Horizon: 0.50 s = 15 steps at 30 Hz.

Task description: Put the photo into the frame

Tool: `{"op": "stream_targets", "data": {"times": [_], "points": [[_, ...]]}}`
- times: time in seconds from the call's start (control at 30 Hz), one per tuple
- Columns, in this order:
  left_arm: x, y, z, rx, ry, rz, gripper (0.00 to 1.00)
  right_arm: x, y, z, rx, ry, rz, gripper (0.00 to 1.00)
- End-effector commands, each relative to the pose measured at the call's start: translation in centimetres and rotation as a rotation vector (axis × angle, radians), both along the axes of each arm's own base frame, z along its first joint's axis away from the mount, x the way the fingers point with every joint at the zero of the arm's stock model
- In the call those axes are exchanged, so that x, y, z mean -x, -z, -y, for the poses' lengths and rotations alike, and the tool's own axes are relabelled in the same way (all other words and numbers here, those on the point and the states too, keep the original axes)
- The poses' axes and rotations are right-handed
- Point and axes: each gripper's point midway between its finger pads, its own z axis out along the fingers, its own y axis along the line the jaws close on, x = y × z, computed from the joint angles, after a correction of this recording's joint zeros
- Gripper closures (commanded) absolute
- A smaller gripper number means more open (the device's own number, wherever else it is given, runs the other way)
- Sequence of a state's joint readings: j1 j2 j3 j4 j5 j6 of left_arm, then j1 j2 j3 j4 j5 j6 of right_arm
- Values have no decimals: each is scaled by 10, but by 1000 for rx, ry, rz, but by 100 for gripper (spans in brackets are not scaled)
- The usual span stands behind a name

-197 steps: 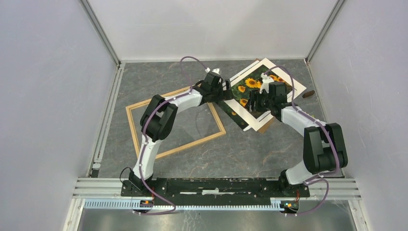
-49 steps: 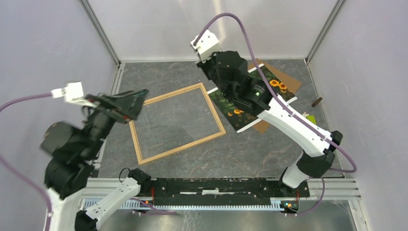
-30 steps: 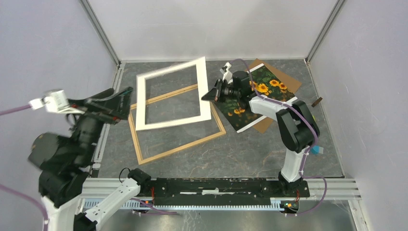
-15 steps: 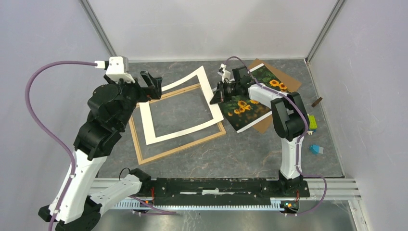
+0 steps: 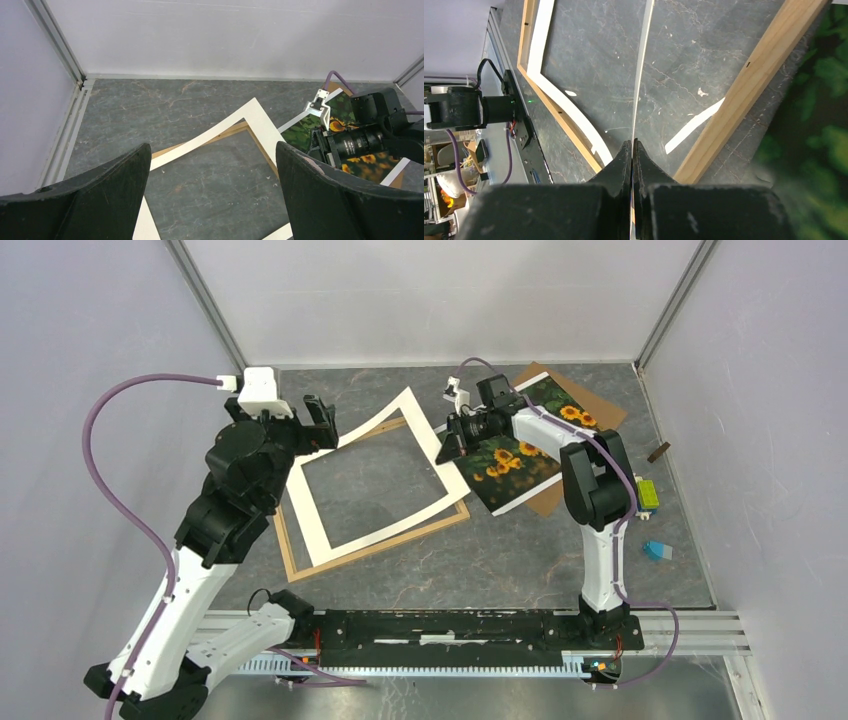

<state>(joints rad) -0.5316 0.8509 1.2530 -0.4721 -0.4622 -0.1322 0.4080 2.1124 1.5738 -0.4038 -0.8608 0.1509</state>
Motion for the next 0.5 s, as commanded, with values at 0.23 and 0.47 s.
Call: {"op": "stream_targets", "data": {"times": [0.23,0.47], "points": [[5,-4,-10,16,-38,19,0,4,-17,-33,13,75,44,100],[13,88,-36,82,-309,-302,0,-7,-32,-23,-68,148,134,100]]}}
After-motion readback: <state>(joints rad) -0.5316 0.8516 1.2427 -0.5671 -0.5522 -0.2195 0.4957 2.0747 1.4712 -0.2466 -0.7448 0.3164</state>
